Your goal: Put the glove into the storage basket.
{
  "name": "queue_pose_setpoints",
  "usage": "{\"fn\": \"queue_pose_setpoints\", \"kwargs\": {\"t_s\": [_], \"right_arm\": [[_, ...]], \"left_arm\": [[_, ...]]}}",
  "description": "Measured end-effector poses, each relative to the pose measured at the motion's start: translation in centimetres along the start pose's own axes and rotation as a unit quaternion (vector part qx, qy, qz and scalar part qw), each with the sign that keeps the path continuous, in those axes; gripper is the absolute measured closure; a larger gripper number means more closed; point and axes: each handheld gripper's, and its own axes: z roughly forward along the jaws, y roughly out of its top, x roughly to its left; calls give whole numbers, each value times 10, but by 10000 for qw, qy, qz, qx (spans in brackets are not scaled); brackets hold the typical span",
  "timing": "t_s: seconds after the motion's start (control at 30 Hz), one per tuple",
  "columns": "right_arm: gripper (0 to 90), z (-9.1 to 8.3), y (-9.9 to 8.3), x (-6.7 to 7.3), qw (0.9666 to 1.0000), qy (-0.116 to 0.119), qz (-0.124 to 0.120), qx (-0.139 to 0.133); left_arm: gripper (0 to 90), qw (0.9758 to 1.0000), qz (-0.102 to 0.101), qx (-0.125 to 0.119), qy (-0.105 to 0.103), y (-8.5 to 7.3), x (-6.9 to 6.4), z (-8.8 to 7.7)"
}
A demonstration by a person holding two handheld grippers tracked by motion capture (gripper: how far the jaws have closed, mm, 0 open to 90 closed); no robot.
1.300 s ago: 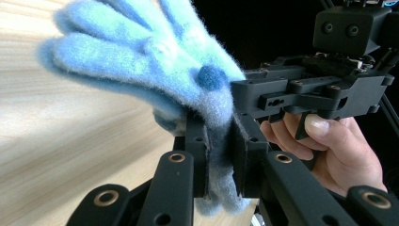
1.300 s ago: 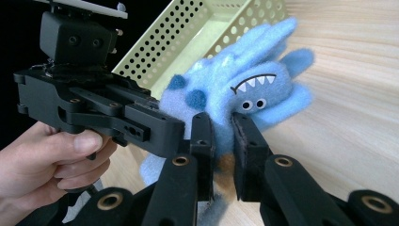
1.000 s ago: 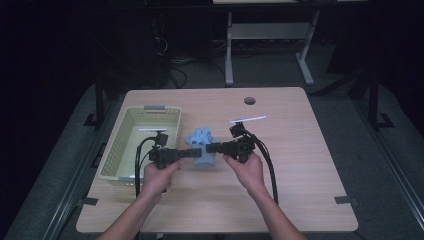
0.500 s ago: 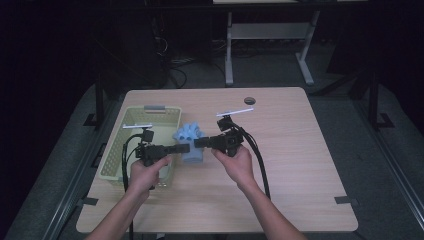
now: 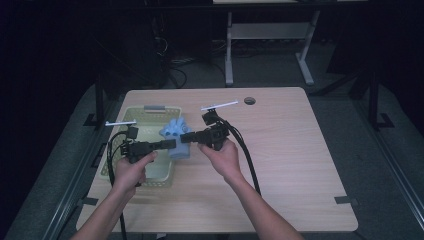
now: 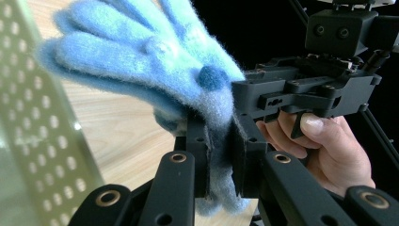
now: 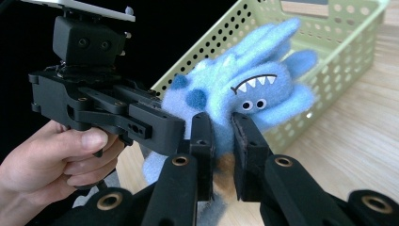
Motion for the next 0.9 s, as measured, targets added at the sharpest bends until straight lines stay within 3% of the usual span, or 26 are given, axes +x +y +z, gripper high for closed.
{"fn": "queue_pose_setpoints", "kwargs": {"t_s": [0.7,0.9], "right_arm": [[798,37,3,11,9999,127,-52,72],[796,48,2,14,9997,225,73,114]], "left_arm": [[797,9999,-63,12,86,-3,20,-32],[798,9999,-87,-7,133,-5,24,-42]]}}
